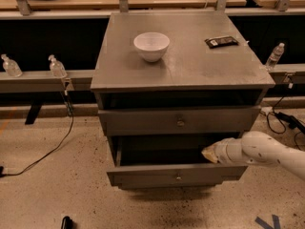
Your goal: Open middle drawer
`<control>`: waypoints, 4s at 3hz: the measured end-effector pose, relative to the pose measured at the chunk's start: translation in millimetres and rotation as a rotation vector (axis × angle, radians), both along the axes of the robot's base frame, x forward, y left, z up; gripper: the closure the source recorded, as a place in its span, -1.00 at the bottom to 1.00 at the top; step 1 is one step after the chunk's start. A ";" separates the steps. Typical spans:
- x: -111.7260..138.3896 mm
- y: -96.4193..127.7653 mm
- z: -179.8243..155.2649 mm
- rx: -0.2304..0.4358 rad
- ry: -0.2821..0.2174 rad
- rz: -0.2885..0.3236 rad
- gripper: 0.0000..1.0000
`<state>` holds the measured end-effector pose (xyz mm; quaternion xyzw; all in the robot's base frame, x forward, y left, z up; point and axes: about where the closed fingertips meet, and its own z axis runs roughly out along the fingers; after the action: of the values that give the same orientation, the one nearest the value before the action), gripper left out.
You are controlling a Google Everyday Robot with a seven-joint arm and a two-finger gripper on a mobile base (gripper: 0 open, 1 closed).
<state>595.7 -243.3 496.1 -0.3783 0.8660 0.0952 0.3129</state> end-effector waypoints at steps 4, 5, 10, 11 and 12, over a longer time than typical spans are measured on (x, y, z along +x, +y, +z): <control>1.6 -37.4 -76.1 0.155 0.397 -0.568 1.00; -2.1 -37.5 -75.7 0.154 0.404 -0.579 1.00; 10.0 -29.4 -33.4 0.290 0.191 -0.385 1.00; 30.2 -26.0 -33.8 0.406 0.306 -0.413 1.00; 30.1 -18.0 -38.3 0.434 0.462 -0.436 1.00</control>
Offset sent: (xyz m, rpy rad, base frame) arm 0.0513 -0.0467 -0.0803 0.1012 0.3963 -0.5631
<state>625.8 -261.3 457.8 -0.0786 0.9336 0.2902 0.1951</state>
